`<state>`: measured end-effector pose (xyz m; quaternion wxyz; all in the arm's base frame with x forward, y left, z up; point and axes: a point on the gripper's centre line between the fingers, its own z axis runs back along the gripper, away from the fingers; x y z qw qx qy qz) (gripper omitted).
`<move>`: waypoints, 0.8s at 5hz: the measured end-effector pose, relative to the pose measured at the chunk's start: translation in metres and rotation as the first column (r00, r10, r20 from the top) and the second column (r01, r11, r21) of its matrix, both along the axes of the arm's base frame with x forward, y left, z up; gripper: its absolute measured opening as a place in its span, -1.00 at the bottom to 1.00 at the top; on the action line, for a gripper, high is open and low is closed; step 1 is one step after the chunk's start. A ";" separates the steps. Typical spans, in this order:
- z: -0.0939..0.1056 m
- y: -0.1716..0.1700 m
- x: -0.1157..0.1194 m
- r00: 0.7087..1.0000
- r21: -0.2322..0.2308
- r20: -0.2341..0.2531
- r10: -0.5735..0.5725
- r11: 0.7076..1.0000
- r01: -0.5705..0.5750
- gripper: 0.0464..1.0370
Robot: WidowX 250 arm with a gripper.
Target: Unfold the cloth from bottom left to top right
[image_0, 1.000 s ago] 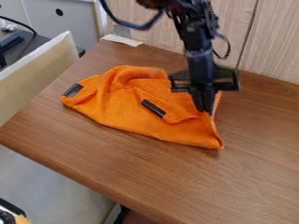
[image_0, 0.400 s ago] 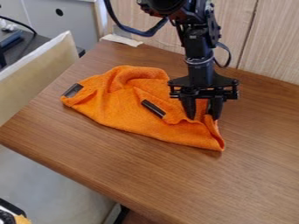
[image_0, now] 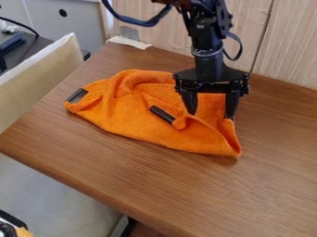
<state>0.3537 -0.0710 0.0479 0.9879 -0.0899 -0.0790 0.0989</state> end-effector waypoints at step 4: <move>0.072 0.022 -0.024 0.987 -0.009 0.162 0.006 1.000 -0.004 0.93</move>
